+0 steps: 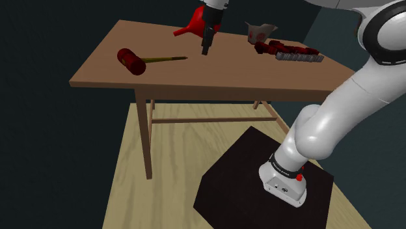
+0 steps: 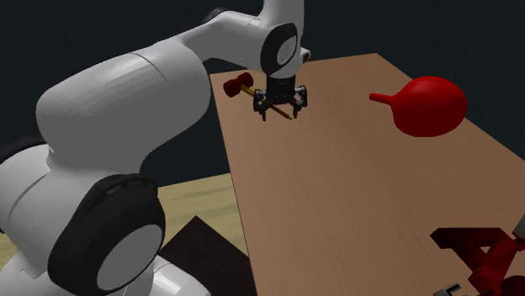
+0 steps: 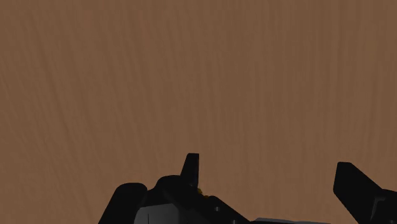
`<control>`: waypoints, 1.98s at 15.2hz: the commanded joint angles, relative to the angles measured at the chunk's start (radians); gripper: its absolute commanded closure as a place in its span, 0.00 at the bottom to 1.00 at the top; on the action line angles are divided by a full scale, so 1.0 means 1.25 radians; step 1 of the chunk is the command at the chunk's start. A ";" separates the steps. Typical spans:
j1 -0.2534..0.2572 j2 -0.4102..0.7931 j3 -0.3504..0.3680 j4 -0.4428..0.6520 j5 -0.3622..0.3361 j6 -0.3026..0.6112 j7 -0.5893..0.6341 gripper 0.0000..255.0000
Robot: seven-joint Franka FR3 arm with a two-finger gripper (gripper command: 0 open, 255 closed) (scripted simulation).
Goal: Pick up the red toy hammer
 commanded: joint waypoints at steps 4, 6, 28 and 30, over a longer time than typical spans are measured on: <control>0.034 0.140 0.008 0.151 0.034 -0.018 -0.164 0.00; 0.045 0.193 0.017 0.212 0.046 -0.030 -0.224 0.00; 0.081 0.351 0.069 0.333 0.069 -0.006 -0.419 1.00; 0.081 0.351 0.069 0.332 0.069 -0.006 -0.419 1.00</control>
